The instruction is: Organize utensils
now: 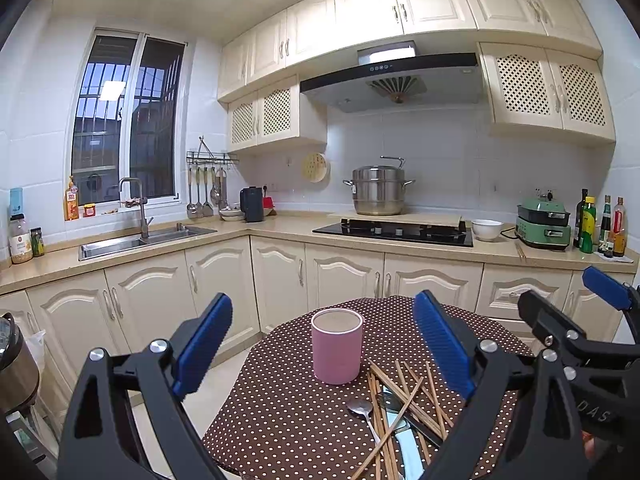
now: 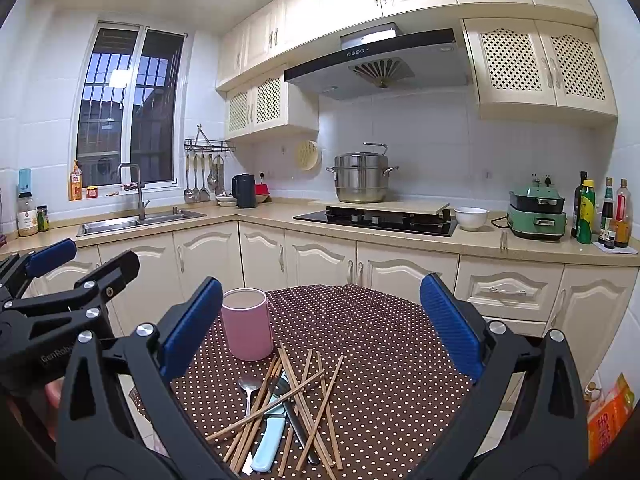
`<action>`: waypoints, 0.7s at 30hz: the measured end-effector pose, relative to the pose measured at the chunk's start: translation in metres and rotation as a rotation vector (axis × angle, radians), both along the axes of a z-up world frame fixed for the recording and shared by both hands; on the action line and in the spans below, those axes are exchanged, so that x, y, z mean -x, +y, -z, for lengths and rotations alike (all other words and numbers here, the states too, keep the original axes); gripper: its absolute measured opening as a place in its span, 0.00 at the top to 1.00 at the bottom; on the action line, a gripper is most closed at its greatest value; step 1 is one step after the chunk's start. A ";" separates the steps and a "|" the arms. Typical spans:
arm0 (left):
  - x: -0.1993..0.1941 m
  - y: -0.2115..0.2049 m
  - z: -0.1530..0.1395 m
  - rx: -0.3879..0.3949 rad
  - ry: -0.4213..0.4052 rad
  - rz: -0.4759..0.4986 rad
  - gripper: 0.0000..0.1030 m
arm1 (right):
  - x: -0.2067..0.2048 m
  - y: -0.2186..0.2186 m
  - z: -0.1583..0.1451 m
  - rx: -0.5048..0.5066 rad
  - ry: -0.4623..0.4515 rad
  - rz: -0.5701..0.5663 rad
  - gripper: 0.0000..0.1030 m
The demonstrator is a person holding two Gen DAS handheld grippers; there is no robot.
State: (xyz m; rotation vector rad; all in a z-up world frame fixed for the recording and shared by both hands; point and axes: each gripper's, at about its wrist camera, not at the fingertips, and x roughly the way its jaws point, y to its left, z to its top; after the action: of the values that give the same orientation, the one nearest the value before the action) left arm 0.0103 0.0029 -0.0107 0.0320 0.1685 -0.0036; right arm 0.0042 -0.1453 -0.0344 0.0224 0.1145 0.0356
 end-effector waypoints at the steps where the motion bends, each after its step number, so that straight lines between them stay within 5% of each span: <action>1: 0.000 -0.001 0.000 -0.004 -0.001 -0.003 0.12 | 0.000 0.000 0.001 -0.001 0.002 0.000 0.06; 21: 0.004 -0.003 -0.004 -0.005 0.001 -0.001 0.12 | 0.002 -0.006 -0.009 -0.013 0.014 0.001 0.06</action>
State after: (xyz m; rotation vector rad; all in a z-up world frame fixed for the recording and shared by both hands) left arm 0.0065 -0.0001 -0.0064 0.0368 0.1695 -0.0021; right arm 0.0017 -0.1509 -0.0257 0.0354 0.1278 0.0354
